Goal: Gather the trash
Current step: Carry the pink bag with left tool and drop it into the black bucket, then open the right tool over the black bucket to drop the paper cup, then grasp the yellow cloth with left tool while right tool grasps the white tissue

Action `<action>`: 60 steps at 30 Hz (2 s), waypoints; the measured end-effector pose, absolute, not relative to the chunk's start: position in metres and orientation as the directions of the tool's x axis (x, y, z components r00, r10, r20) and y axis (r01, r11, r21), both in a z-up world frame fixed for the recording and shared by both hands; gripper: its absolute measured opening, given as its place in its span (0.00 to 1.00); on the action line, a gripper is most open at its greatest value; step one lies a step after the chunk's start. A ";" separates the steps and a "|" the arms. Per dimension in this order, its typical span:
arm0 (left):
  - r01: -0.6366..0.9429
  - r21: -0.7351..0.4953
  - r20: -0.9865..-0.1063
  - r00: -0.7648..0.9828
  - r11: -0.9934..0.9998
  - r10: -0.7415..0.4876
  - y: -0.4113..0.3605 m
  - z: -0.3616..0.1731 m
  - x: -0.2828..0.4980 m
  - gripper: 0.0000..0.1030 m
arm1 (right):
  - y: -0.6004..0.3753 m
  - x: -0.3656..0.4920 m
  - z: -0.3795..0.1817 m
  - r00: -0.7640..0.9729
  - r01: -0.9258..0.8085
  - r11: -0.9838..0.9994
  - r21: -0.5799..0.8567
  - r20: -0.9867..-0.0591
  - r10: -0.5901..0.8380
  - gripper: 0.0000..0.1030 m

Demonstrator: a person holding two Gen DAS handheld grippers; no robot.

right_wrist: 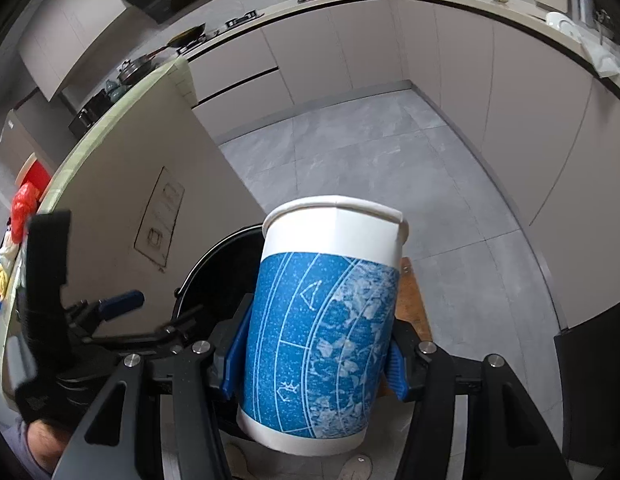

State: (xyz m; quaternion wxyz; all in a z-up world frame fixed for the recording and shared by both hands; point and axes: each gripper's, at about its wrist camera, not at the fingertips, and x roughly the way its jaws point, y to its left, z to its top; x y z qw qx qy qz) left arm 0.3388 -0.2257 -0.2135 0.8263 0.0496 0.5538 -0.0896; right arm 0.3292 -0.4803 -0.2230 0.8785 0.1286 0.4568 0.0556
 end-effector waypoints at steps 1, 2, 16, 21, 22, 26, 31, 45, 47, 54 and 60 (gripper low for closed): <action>0.179 -0.030 -0.914 0.394 0.983 -0.100 -0.221 -0.206 0.338 0.93 | -0.478 0.330 -0.224 0.577 0.013 0.960 0.278 -0.787 0.220 0.57; 0.159 -0.031 -0.903 0.418 0.987 -0.096 -0.217 -0.199 0.338 0.93 | -0.475 0.332 -0.225 0.576 0.009 0.959 0.283 -0.786 0.226 0.57; 0.083 -0.041 -0.858 0.508 0.996 -0.078 -0.187 -0.154 0.327 0.92 | -0.443 0.354 -0.238 0.522 -0.058 0.947 0.316 -0.799 0.298 0.80; 0.119 -0.040 -0.837 0.538 0.992 -0.099 -0.186 -0.126 0.315 0.92 | -0.447 0.343 -0.211 0.569 -0.026 0.953 0.301 -0.780 0.262 0.80; 0.126 -0.058 -0.835 0.537 0.990 -0.117 -0.185 -0.120 0.315 0.92 | -0.448 0.340 -0.203 0.580 -0.017 0.954 0.299 -0.775 0.253 0.80; 0.183 -0.114 -0.807 0.557 0.976 -0.199 -0.185 -0.088 0.301 0.92 | -0.454 0.324 -0.173 0.623 0.039 0.958 0.284 -0.757 0.199 0.80; 0.333 -0.298 -0.768 0.472 0.895 -0.432 -0.178 -0.056 0.288 0.93 | -0.460 0.298 -0.135 0.674 0.099 0.968 0.233 -0.731 0.107 0.80; -0.045 -0.338 -0.686 0.695 0.940 -0.213 0.059 0.001 0.279 1.00 | -0.296 0.271 -0.033 0.773 -0.059 0.957 0.285 -0.593 0.225 0.80; -0.104 -0.324 -0.694 0.701 0.940 -0.162 0.095 -0.004 0.278 1.00 | -0.256 0.271 -0.028 0.771 -0.105 0.954 0.280 -0.584 0.256 0.80; -0.199 -0.038 -0.688 0.716 0.979 0.118 0.195 -0.014 0.280 1.00 | -0.125 0.274 -0.031 0.734 -0.197 0.938 0.286 -0.591 0.334 0.80; -0.201 0.037 -0.718 0.676 0.979 0.167 0.250 -0.024 0.284 1.00 | -0.054 0.264 -0.021 0.741 -0.253 0.938 0.235 -0.577 0.344 0.80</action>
